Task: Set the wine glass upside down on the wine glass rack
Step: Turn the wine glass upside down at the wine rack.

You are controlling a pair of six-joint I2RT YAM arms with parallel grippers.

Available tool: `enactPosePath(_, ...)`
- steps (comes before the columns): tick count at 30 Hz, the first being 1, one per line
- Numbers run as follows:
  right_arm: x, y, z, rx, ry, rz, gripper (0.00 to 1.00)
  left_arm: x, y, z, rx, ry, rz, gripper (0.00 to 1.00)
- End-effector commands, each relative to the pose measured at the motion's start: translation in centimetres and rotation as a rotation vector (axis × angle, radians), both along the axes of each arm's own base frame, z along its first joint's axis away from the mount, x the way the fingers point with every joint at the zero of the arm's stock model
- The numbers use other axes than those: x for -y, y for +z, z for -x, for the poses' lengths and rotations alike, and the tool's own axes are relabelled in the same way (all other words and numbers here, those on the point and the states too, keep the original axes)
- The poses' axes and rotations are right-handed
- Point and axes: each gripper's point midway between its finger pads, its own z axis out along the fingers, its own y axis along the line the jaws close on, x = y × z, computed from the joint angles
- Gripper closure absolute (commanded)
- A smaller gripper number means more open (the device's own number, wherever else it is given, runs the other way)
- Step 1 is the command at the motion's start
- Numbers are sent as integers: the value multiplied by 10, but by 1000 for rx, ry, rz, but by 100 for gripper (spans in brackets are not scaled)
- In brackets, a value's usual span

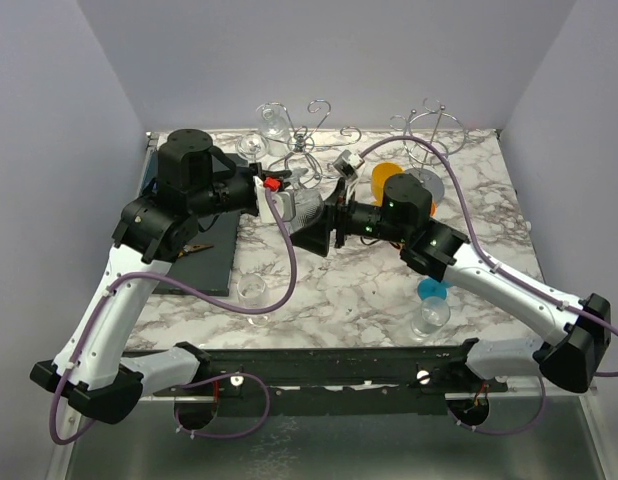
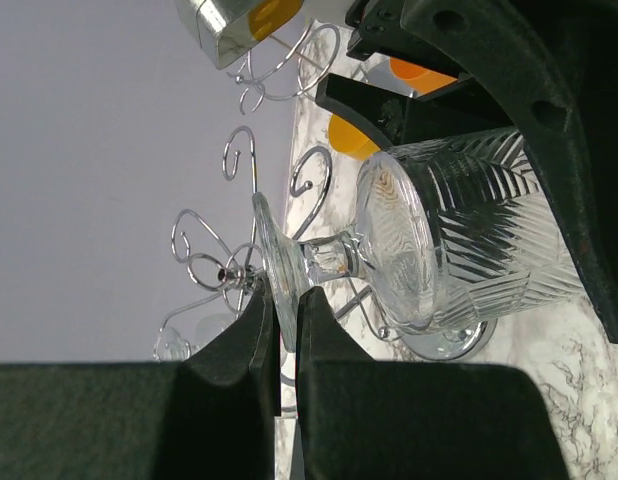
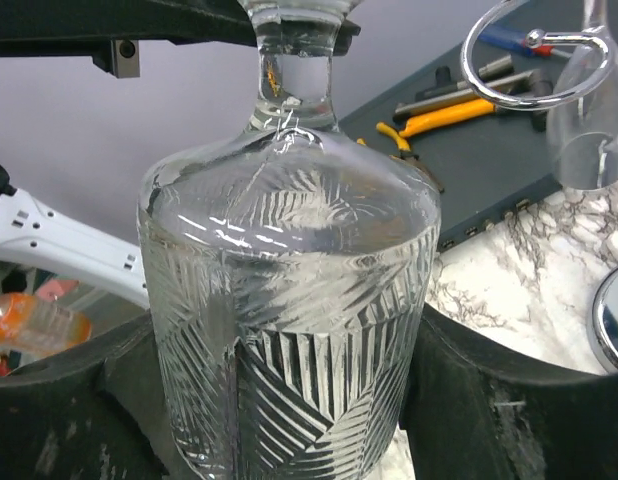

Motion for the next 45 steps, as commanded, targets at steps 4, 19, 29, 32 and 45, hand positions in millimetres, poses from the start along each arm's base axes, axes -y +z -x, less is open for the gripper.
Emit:
enactPosePath(4, 16, 22, -26, 116, -195, -140, 66, 1, 26, 17, 87, -44, 58, 97)
enactPosePath(19, 15, -16, -68, 202, -349, -74, 72, -20, 47, 25, -9, 99, 162, 1)
enactPosePath(29, 7, -24, -90, 222, -418, -124, 72, -34, 47, 19, -129, 237, 199, 1)
enactPosePath(32, 3, -27, -94, 208, -422, -147, 73, -36, 40, 14, -163, 272, 200, 2)
enactPosePath(45, -15, -39, -109, 179, -467, -210, 74, -33, 31, 1, -272, 338, 223, 4)
